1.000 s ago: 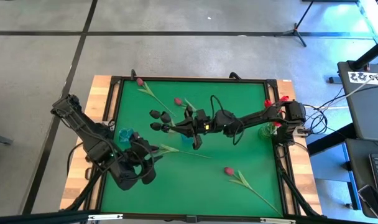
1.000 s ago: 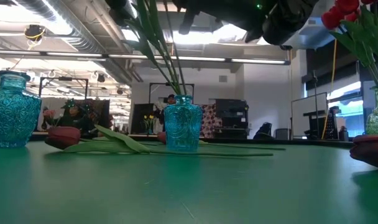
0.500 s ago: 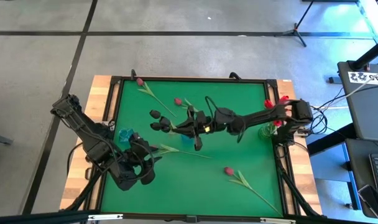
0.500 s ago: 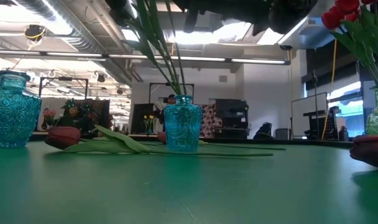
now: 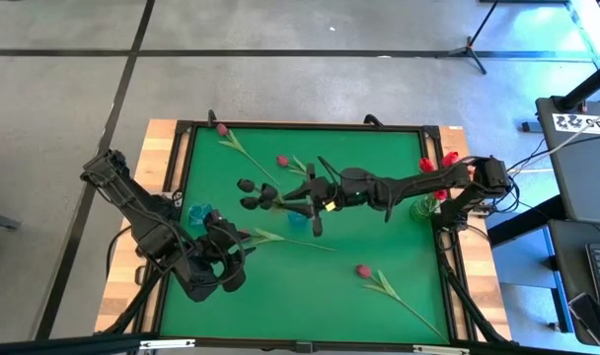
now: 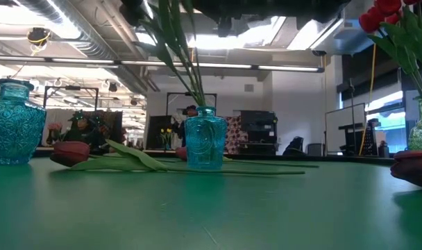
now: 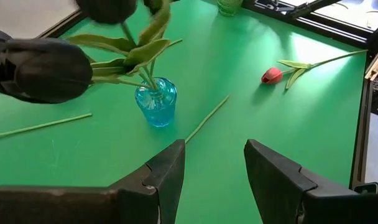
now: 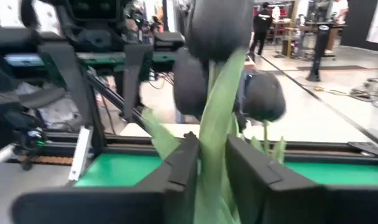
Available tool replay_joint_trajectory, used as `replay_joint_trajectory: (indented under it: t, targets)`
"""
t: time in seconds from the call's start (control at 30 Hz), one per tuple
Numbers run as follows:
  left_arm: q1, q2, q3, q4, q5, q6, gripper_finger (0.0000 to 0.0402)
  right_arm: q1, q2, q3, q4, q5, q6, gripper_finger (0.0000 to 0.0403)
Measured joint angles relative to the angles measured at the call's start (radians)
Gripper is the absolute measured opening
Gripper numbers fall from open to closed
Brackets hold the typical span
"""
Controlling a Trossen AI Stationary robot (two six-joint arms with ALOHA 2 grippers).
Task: Sort flowers into vase by color
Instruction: Put the black flower into the right blue flower vase, then put the red flower into the left blue flower vase
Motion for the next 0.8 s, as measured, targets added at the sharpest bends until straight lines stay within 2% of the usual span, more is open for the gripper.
replay_joint_trajectory:
  t: [0.17, 0.33, 0.47, 0.6, 0.8]
  targets:
    - [-0.001, 0.0, 0.0, 0.001, 0.043, -0.007, 0.0163, 0.0, 0.0, 0.0, -0.022, 0.021, -0.02, 0.0129]
    - [-0.005, 0.0, 0.0, -0.014, 0.111, -0.061, 0.0163, 0.0, -0.018, 0.005, -0.075, 0.041, -0.056, 0.0152]
    - [-0.005, 0.0, 0.0, -0.066, 0.128, -0.146, 0.0163, 0.001, -0.064, 0.034, -0.219, 0.117, -0.092, 0.0163]
    - [-0.005, 0.0, 0.0, -0.094, 0.167, -0.167, 0.0163, 0.0, -0.116, 0.067, -0.355, 0.125, -0.095, 0.0182]
    - [-0.006, 0.0, 0.0, -0.095, 0.196, -0.201, 0.0163, 0.001, -0.198, 0.12, -0.519, 0.161, -0.095, 0.0233]
